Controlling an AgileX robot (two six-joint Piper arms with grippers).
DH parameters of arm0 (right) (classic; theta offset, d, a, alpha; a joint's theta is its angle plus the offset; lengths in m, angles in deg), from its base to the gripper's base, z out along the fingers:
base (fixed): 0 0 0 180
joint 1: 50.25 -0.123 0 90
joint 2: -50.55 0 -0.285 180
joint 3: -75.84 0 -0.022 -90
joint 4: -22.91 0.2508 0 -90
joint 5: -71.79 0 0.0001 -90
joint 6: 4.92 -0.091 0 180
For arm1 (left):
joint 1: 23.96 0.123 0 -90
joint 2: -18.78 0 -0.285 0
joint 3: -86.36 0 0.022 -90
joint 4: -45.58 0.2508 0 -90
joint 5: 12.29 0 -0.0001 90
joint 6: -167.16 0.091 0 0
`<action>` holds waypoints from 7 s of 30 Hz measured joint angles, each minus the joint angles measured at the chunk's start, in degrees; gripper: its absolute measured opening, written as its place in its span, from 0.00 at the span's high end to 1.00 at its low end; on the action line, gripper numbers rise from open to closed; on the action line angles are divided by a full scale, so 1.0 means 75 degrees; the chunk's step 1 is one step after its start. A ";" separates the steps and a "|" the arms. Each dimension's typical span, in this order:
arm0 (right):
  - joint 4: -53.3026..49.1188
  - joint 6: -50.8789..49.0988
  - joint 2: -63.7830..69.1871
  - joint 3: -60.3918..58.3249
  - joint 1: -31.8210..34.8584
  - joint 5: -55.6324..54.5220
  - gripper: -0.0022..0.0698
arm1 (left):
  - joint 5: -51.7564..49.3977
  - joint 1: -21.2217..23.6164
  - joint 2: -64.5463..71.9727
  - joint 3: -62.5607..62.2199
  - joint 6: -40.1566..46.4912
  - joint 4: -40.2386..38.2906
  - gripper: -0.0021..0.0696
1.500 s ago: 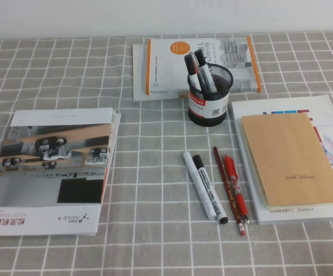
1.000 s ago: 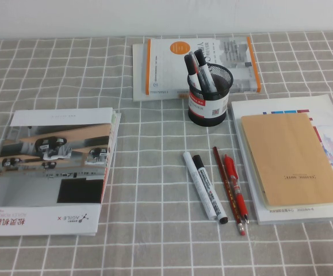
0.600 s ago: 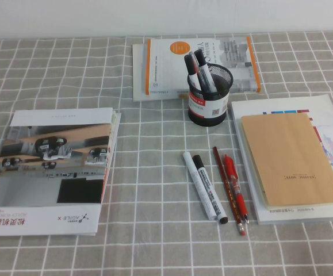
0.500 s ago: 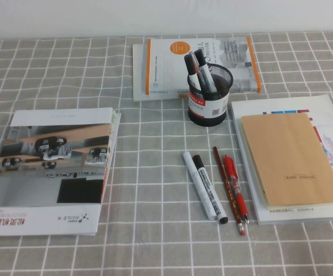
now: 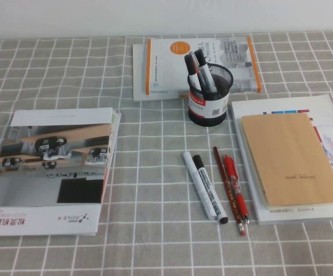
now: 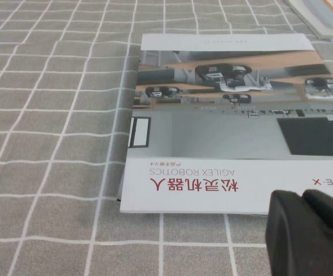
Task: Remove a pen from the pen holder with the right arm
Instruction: 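Take a marker out of the pen holder and lay it on the table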
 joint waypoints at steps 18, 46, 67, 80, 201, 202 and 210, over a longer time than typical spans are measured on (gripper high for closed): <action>-0.2139 0.0197 0.3747 0.3981 0.0000 0.4549 0.99 | 0.0000 0.0000 0.0000 0.0000 0.0000 0.0000 0.98; -0.2943 0.1912 0.8680 0.6825 -0.1690 0.3956 0.99 | 0.0000 0.0000 0.0000 0.0000 0.0000 0.0000 0.98; -0.5134 0.2002 1.2954 0.9855 -0.3971 0.0172 0.89 | 0.0000 0.0000 0.0000 0.0000 0.0000 0.0000 0.98; -0.4888 0.3255 1.4500 0.9977 -0.3971 -0.3023 0.45 | 0.0000 0.0000 0.0000 0.0000 0.0000 0.0000 0.98; -0.1083 0.6204 1.5876 1.1967 -0.4034 -0.4076 0.83 | 0.0000 0.0000 0.0000 0.0000 0.0000 0.0000 0.98; -0.1083 0.6204 1.5782 1.1967 -0.4034 -0.3976 0.83 | 0.0000 0.0000 0.0000 0.0000 0.0000 0.0000 0.98; -0.0205 0.7259 1.4861 1.1967 -0.4034 -0.3166 0.83 | 0.0000 0.0000 0.0000 0.0000 0.0000 0.0000 0.98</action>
